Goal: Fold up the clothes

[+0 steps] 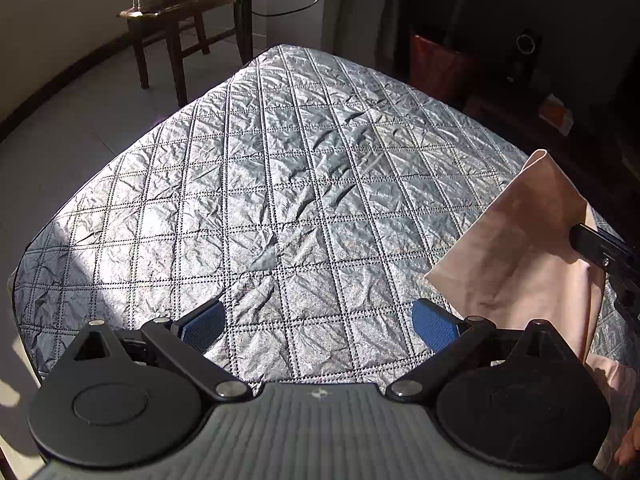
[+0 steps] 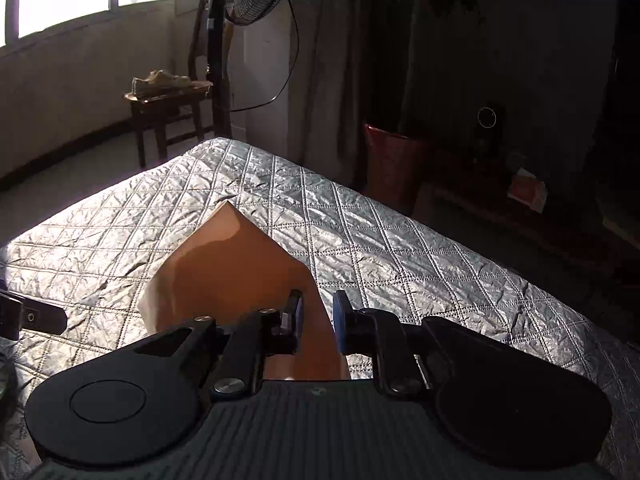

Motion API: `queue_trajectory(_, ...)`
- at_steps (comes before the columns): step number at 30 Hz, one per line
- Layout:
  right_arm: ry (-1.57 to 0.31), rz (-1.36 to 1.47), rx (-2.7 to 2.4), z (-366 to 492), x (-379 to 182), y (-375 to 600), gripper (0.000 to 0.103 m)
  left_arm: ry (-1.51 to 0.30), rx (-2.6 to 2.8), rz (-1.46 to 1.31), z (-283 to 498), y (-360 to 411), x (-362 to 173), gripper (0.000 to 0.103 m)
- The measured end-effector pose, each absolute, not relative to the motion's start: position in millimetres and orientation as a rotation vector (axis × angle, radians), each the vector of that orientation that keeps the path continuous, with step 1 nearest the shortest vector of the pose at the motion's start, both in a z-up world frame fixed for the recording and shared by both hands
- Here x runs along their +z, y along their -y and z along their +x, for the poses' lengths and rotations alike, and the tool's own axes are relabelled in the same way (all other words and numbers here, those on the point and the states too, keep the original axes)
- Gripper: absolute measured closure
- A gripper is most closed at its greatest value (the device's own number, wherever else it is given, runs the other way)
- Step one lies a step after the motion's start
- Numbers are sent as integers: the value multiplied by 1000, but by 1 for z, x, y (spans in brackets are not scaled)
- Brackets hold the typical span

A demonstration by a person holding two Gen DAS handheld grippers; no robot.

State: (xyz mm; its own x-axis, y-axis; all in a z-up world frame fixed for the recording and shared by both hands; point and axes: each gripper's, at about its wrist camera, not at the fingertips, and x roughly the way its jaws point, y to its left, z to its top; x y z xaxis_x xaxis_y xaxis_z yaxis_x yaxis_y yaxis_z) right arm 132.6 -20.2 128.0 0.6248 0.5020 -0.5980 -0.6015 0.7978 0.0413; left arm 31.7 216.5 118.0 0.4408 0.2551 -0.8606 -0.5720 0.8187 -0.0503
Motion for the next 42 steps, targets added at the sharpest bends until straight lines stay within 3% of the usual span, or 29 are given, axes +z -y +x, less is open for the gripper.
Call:
queue_trajectory(1, -630, -110, 614, 132, 127, 34, 80, -994, 525, -355, 32, -215, 117, 4)
queue_trajectory(3, -630, -17, 541, 133, 124, 63, 66, -1000, 520, -349, 33, -213, 116, 4)
queue_trajectory(4, -634, 5, 478, 133, 121, 80, 44, -1001, 519, -349, 33, -214, 116, 4)
queue_trajectory(5, -637, 27, 415, 134, 118, 98, 33, -1002, 518, -350, 32, -214, 116, 4)
queue_trajectory(6, -660, 29, 360, 135, 113, 115, 34, -1003, 517, -350, 32, -214, 116, 4)
queue_trajectory(8, -751, 47, 239, 145, 91, 155, 50, -1005, 514, -351, 31, -214, 116, 3)
queue_trajectory(13, -905, 88, -2, 144, 52, 236, 56, -1010, 508, -352, 30, -214, 115, 3)
queue_trajectory(18, -914, 65, 47, 141, 28, 239, 54, -1020, 490, -330, 35, -203, 112, 3)
queue_trajectory(22, -922, 77, 99, 151, 24, 233, 40, -1029, 478, -307, 39, -193, 110, 3)
queue_trajectory(24, -912, 39, 106, 152, 26, 229, 59, -1032, 475, -302, 41, -189, 109, 3)
queue_trajectory(25, -909, 33, 107, 151, 29, 228, 80, -1032, 473, -301, 42, -187, 109, 3)
queue_trajectory(27, -890, 20, 96, 146, 36, 228, 91, -1033, 469, -299, 42, -183, 109, 3)
queue_trajectory(31, -821, -106, -27, 132, 45, 228, 90, -1036, 461, -297, 44, -176, 109, 3)
queue_trajectory(33, -783, -210, -111, 125, 45, 226, 83, -1037, 457, -295, 45, -173, 109, 3)
queue_trajectory(37, -663, -270, -245, 111, 58, 222, 86, -1037, 447, -295, 45, -168, 110, 3)
queue_trajectory(42, -587, -286, 154, 88, 81, 148, 70, -1030, 457, -309, 44, -174, 112, 3)
